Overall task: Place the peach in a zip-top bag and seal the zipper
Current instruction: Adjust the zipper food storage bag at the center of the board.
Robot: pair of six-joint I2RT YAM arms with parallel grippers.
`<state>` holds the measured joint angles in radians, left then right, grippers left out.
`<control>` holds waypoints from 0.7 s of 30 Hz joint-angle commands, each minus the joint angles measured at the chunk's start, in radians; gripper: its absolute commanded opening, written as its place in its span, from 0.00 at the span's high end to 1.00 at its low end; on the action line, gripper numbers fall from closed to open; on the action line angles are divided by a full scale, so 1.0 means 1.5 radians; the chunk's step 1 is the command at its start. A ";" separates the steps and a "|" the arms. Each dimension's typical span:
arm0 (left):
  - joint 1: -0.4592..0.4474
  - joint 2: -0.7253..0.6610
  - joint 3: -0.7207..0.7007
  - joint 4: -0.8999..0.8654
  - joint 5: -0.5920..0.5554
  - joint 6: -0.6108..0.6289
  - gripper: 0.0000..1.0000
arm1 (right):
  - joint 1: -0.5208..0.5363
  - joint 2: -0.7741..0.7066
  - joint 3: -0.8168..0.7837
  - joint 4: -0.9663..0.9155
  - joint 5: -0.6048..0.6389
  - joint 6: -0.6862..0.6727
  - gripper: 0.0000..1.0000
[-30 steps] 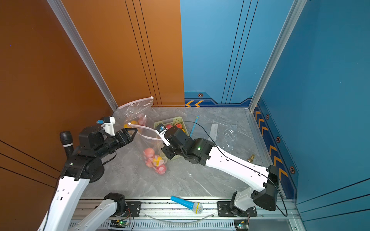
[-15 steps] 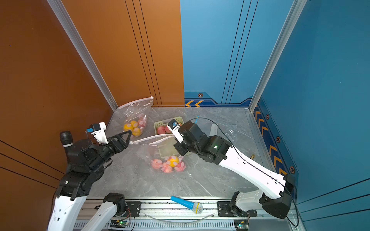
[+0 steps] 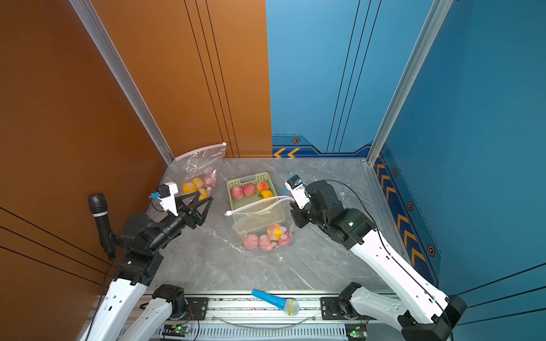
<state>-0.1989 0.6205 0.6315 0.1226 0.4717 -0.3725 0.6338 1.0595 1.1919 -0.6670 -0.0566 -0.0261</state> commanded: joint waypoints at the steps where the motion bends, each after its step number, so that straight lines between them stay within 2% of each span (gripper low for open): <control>1: -0.039 0.011 -0.018 0.064 0.098 0.088 0.24 | -0.033 -0.020 -0.013 0.029 -0.046 0.007 1.00; 5: -0.139 0.013 -0.046 0.064 0.100 0.173 0.27 | -0.062 -0.013 -0.019 0.033 -0.069 0.006 1.00; 9: -0.222 0.025 -0.061 0.042 0.007 0.251 0.26 | -0.075 -0.018 -0.032 0.045 -0.077 0.000 1.00; 14: -0.231 0.064 -0.048 0.013 -0.021 0.298 0.26 | -0.084 -0.021 -0.038 0.044 -0.090 0.001 1.00; 18: -0.231 0.100 -0.022 0.013 -0.007 0.306 0.28 | -0.085 -0.027 -0.042 0.045 -0.089 0.001 1.00; 21: -0.230 0.119 -0.012 0.025 -0.027 0.312 0.30 | -0.085 -0.031 -0.046 0.047 -0.089 0.002 1.00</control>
<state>-0.5419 0.7906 0.5743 0.1455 0.4660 0.0582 0.5102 1.0344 1.1347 -0.6147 -0.1730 -0.0261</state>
